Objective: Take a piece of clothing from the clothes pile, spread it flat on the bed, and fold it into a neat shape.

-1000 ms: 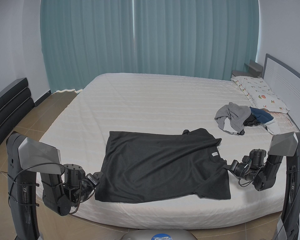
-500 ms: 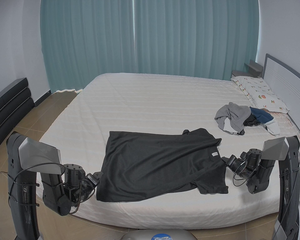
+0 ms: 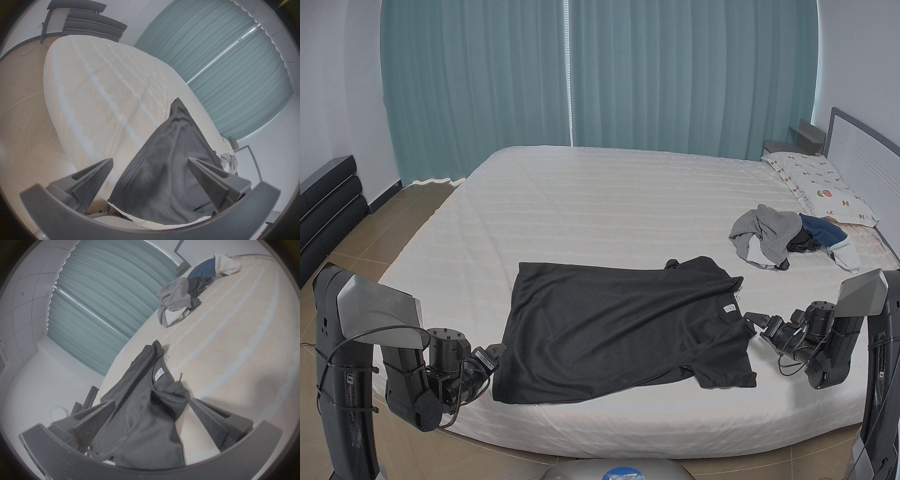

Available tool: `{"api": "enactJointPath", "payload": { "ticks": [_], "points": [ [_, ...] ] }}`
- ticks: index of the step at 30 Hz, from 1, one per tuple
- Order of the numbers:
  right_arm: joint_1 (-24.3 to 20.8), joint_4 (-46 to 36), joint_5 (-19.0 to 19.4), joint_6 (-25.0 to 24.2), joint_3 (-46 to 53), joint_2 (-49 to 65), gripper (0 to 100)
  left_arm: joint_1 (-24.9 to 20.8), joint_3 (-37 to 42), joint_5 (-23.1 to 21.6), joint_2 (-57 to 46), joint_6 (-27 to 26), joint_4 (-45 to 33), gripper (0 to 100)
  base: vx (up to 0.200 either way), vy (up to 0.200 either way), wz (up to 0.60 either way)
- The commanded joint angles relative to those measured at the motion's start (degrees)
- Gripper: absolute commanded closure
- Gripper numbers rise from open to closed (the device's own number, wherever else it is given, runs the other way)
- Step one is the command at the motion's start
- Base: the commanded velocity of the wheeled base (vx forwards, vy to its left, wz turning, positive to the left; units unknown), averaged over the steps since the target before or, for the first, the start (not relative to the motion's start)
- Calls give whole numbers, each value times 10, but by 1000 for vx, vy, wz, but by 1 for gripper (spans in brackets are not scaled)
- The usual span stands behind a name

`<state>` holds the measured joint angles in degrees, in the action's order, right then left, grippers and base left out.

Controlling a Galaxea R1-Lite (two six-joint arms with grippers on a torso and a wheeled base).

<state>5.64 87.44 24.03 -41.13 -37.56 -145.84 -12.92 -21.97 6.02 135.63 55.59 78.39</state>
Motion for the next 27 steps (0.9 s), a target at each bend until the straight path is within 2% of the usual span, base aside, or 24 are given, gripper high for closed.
{"api": "enactJointPath", "payload": {
  "ticks": [1, 4, 10, 12, 25, 26, 27],
  "points": [
    [18, -1, 44, 2, 67, 54, 0, 0, 1, 0, 1, 0, 0, 0, 0, 0, 0],
    [13, -1, 70, 9, 116, 68, 0, 0, 1, 0, 2, 0, 0, 0, 0, 0, 0],
    [-15, -10, 74, 107, 196, 61, 0, 0, 2, 0, 2, 0, 0, 0, 0, 0, 0],
    [-25, -10, 74, 126, 203, 49, 0, 0, 2, 0, 2, 0, 0, 0, 0, 0, 0],
    [-34, -2, 72, 143, 202, 35, 0, 0, 1, 2, 4, 0, 0, 0, 0, 0, 0],
    [-34, -2, 71, 152, 204, 35, 100, 0, 1, 2, 4, -2, 0, 0, 0, 0, 0],
    [-34, -2, 69, 159, 205, 35, 100, 0, 1, 2, 4, 0, 1, 0, 0, 0, 0]
  ]
}}
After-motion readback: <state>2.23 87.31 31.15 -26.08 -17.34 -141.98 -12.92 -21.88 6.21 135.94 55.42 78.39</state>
